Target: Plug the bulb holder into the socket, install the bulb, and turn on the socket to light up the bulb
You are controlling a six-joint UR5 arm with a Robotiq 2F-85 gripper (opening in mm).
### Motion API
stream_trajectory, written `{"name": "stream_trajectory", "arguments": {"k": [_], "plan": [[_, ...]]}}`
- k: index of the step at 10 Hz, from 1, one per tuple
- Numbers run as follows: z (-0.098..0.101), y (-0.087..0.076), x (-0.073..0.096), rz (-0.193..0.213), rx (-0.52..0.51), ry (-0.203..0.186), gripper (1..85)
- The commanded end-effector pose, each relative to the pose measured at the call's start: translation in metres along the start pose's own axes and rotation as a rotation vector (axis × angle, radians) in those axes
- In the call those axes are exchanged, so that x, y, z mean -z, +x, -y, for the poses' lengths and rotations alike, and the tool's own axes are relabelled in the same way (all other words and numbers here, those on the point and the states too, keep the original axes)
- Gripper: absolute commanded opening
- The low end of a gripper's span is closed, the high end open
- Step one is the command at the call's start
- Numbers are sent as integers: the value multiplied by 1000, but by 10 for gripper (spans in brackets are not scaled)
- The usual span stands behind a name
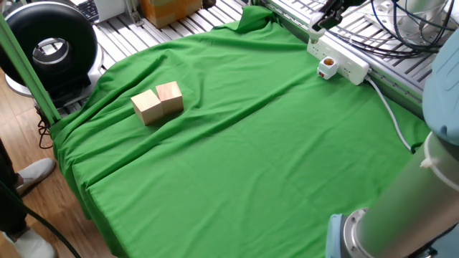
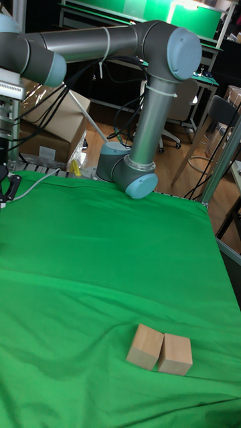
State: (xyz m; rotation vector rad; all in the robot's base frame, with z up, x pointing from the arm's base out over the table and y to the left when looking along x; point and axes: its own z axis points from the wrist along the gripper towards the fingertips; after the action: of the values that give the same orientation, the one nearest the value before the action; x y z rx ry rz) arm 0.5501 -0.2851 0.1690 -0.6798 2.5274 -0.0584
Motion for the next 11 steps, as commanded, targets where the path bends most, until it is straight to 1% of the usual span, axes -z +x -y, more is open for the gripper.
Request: {"name": "stream_trajectory", "arguments": {"k": [1, 2, 3, 4, 5, 6, 7, 9, 10, 11], "plan": [[2, 5, 1, 3, 10, -6, 10], [0, 7, 1, -7, 15, -17, 10], [-4, 5, 1, 2, 11, -32, 10], [-11, -1, 1, 24, 7, -56, 10], [-12, 9, 4, 15, 10, -60, 10], [-15, 27, 11, 2, 1, -69, 10], [-11, 37, 14, 0, 20, -59, 10], [-9, 43, 12, 29, 31, -72, 10], [-6, 45, 9, 33, 37, -68, 10], [-5, 44, 7, 37, 42, -65, 10]]}}
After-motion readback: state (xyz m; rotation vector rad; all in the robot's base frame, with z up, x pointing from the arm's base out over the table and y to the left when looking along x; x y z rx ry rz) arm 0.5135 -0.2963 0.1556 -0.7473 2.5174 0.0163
